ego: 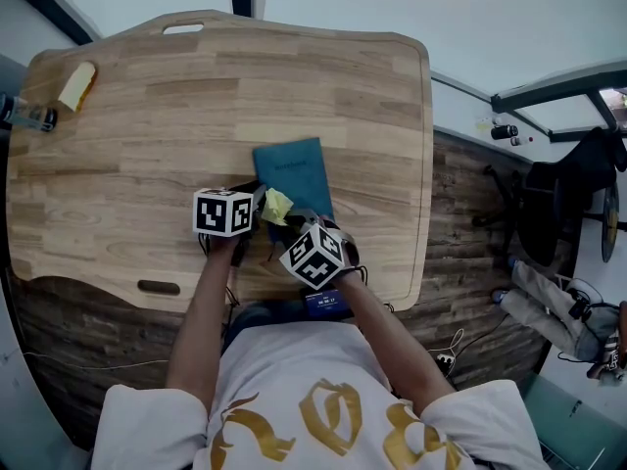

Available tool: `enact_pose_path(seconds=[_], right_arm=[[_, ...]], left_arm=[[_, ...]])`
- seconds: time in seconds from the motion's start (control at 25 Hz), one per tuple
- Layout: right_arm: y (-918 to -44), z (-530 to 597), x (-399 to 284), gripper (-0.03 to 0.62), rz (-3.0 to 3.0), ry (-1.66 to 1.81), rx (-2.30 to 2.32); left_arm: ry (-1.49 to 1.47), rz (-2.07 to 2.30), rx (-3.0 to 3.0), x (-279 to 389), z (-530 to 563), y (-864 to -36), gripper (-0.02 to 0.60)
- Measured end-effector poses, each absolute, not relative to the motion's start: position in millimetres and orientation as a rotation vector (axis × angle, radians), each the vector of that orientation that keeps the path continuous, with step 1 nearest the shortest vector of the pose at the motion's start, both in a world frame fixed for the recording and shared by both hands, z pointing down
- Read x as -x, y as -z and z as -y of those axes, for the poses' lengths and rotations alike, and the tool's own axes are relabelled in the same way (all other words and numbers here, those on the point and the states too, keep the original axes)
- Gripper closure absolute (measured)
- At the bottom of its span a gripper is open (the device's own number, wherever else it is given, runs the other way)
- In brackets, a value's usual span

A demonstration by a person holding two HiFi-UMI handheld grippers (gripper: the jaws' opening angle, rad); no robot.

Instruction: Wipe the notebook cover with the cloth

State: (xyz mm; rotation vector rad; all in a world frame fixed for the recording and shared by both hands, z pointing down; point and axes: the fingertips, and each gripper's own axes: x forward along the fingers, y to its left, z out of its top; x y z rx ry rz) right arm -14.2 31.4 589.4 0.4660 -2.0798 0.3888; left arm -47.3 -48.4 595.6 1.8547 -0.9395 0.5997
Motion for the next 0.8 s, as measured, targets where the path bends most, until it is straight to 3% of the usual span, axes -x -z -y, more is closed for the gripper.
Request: enact_pose_path(seconds=[0.8], right_arm=[[-590.7, -30.9, -23.5, 0.556, 2.053, -0.51, -0.466]], left_arm=[[-0.604, 0.947, -1.859, 48.1, 48.9, -595.3, 0.518]])
